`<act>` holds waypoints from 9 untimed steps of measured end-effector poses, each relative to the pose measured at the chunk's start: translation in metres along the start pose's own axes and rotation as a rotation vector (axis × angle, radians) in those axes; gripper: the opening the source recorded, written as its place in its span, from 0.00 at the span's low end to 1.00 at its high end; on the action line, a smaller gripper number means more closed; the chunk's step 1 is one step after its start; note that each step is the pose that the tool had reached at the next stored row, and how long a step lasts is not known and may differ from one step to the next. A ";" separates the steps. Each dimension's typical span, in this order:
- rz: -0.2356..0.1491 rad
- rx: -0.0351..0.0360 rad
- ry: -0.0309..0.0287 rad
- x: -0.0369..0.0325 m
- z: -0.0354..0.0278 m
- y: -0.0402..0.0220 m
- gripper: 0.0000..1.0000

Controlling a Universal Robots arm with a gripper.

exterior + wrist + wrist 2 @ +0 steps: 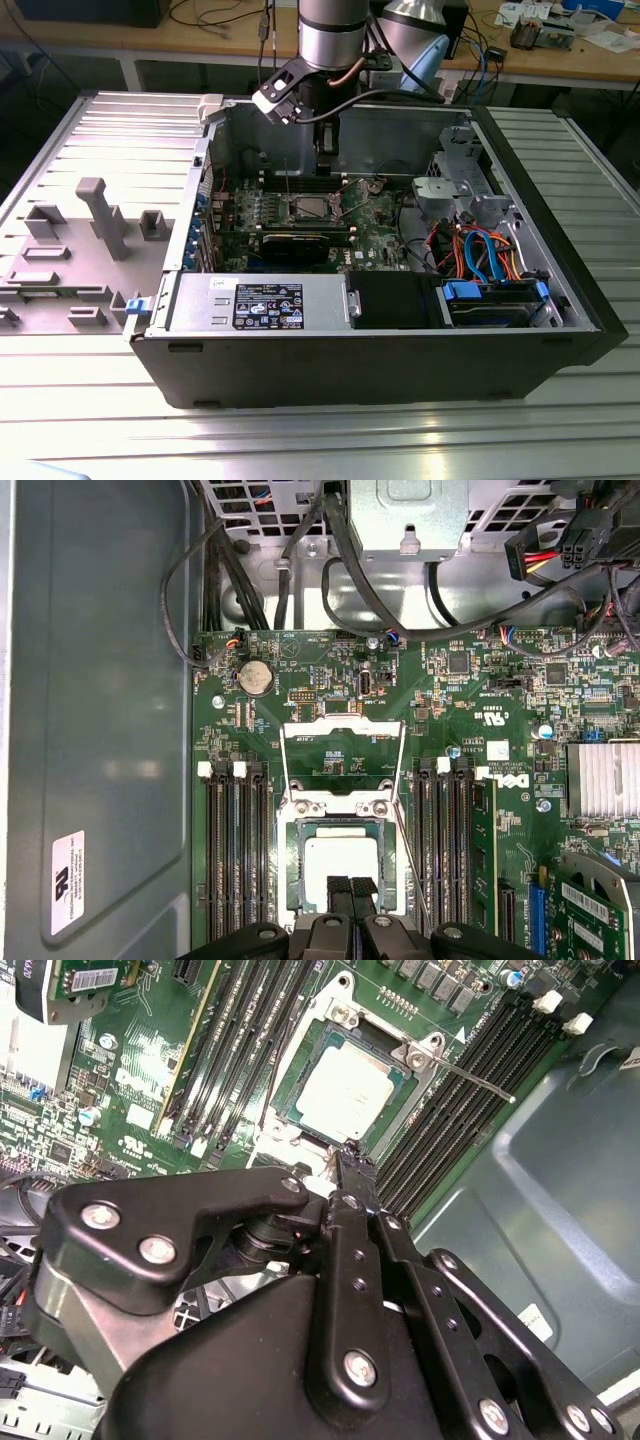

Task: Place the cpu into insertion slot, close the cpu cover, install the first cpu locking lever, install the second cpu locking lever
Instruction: 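Close the cpu cover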

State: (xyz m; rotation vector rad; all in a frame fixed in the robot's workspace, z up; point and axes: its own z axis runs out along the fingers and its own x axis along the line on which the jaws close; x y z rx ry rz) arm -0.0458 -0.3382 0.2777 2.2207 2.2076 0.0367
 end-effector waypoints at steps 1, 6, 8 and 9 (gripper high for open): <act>0.000 0.0001 0.0000 0.0000 0.0000 0.0000 0.11; 0.000 0.0003 0.0000 0.0000 0.0001 0.0036 0.11; 0.000 0.0008 0.0000 0.0000 0.0001 0.0048 0.11; 0.000 0.0013 -0.0001 0.0001 -0.0006 0.0050 0.11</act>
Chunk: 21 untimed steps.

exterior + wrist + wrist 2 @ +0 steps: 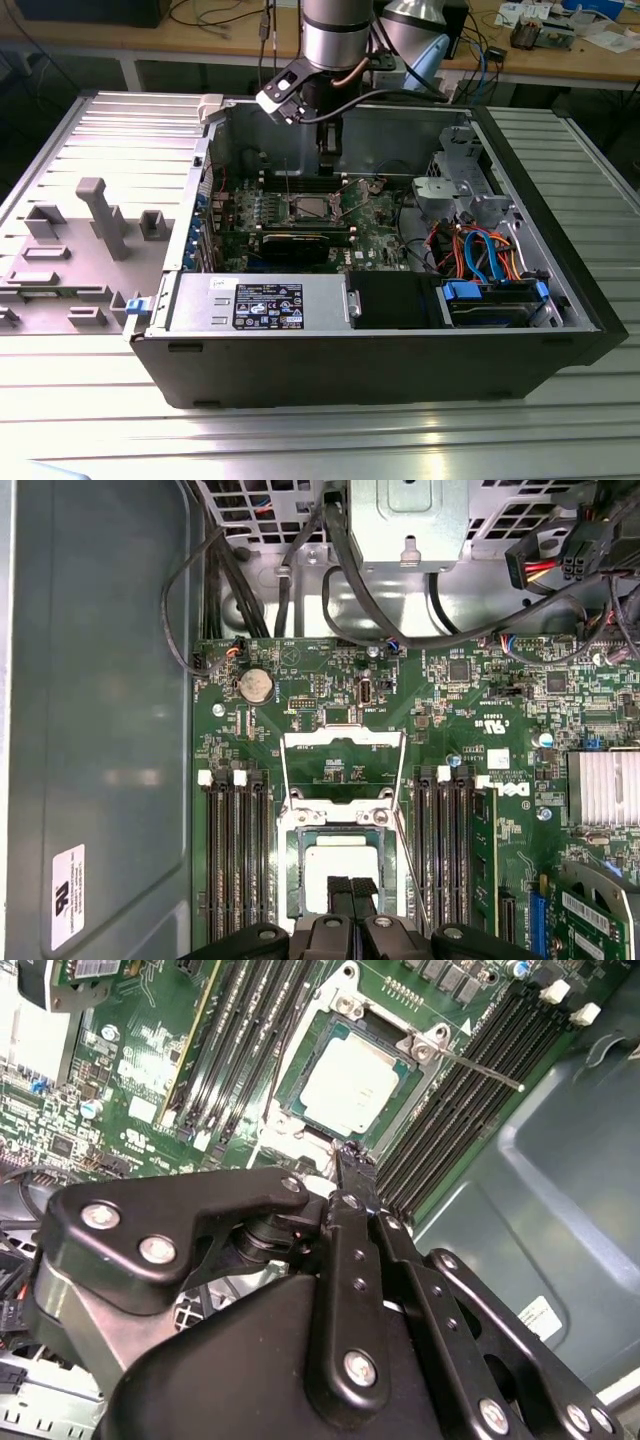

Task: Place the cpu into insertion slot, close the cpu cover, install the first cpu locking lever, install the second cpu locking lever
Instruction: 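Close the cpu cover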

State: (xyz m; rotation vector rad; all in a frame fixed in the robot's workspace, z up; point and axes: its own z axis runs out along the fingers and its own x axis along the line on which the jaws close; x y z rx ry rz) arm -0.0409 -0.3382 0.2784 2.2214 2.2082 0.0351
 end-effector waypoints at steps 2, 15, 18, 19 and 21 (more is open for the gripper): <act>0.000 0.0009 0.0001 0.0000 -0.0034 0.0002 0.11; 0.000 0.0029 -0.0017 0.0002 -0.0135 0.0145 0.11; 0.000 0.0030 -0.0019 0.0000 -0.0115 0.0170 0.11; 0.000 0.0031 -0.0022 -0.0001 -0.0113 0.0170 0.11; 0.000 0.0030 -0.0019 0.0000 -0.0107 0.0171 0.11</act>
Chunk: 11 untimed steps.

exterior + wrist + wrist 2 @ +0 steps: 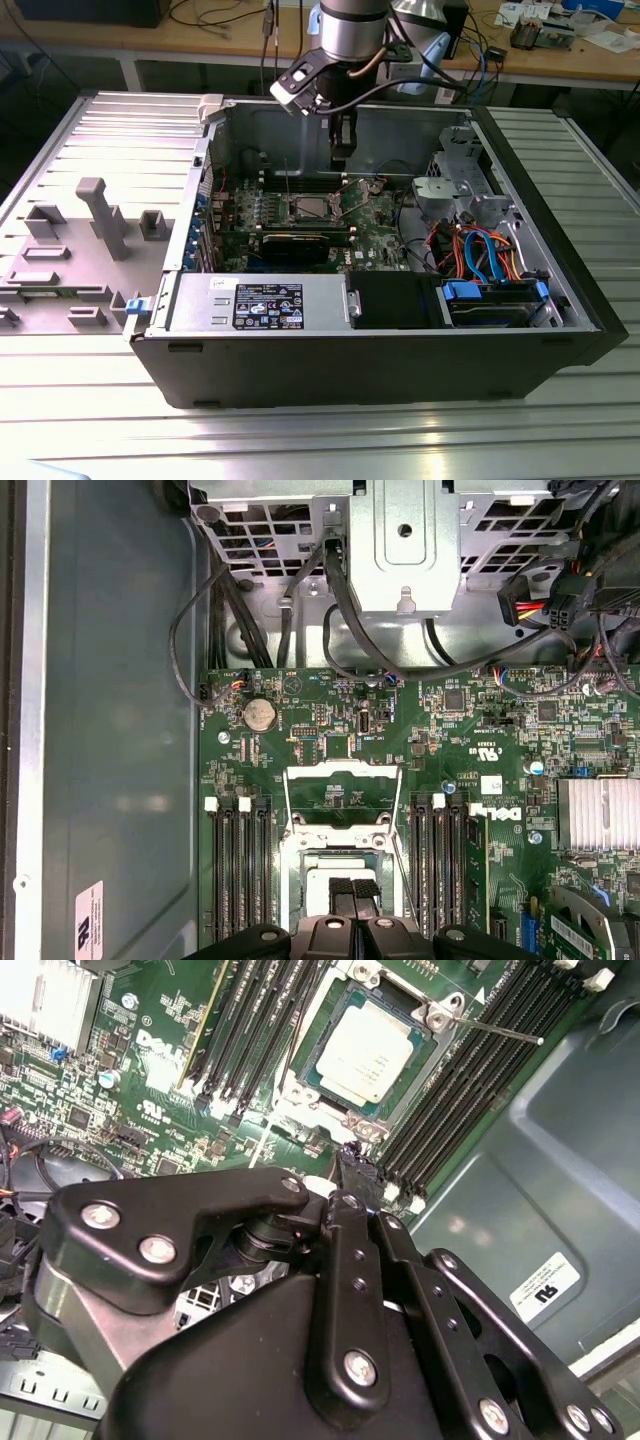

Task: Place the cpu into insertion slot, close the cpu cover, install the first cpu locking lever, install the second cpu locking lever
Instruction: 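Close the cpu cover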

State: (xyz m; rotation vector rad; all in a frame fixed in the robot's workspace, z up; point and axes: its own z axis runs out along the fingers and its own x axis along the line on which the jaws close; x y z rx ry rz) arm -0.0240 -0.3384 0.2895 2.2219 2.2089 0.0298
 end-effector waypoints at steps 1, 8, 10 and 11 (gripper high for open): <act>0.000 0.0000 0.0000 0.0000 0.0005 0.0000 0.11; 0.000 0.0000 0.0000 0.0000 0.0007 0.0000 0.11; 0.000 0.0000 0.0000 0.0000 0.0008 0.0000 0.11; 0.000 0.0000 0.0000 0.0000 0.0008 0.0000 0.11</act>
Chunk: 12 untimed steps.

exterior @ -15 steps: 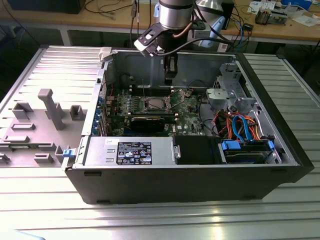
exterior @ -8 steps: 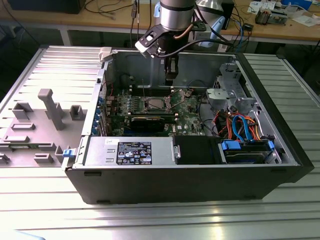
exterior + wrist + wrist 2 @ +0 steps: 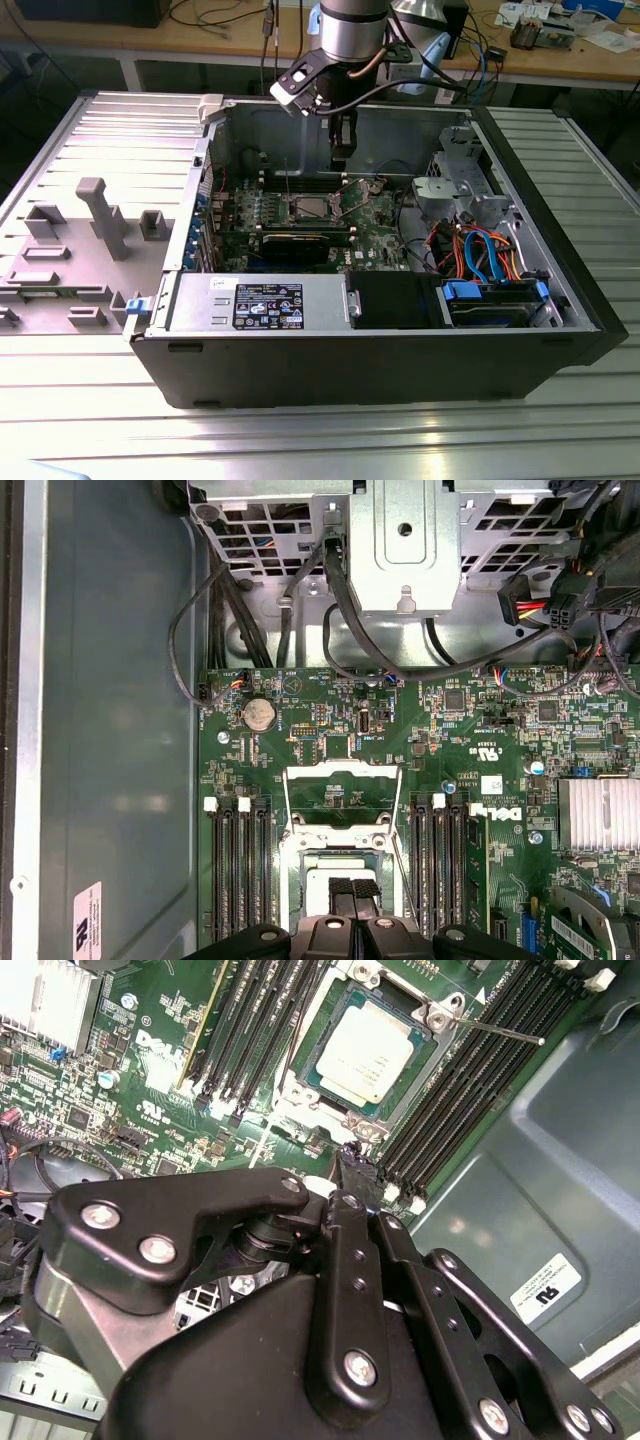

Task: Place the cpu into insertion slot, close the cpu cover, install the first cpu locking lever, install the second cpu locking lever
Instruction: 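Close the cpu cover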

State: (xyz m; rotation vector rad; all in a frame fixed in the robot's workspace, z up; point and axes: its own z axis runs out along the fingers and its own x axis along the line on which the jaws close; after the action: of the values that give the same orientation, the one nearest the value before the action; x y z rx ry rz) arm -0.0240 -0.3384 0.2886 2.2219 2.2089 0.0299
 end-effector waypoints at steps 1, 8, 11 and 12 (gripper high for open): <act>0.000 0.0000 0.0001 0.0000 0.0000 0.0006 0.11; 0.000 0.0007 0.0001 0.0001 0.0002 0.0119 0.11; 0.000 0.0010 0.0001 0.0001 0.0003 0.0176 0.11; 0.000 0.0011 0.0001 0.0001 0.0004 0.0197 0.11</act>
State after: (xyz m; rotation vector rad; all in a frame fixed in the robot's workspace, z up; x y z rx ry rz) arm -0.0043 -0.3384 0.2887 2.2224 2.2096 0.0288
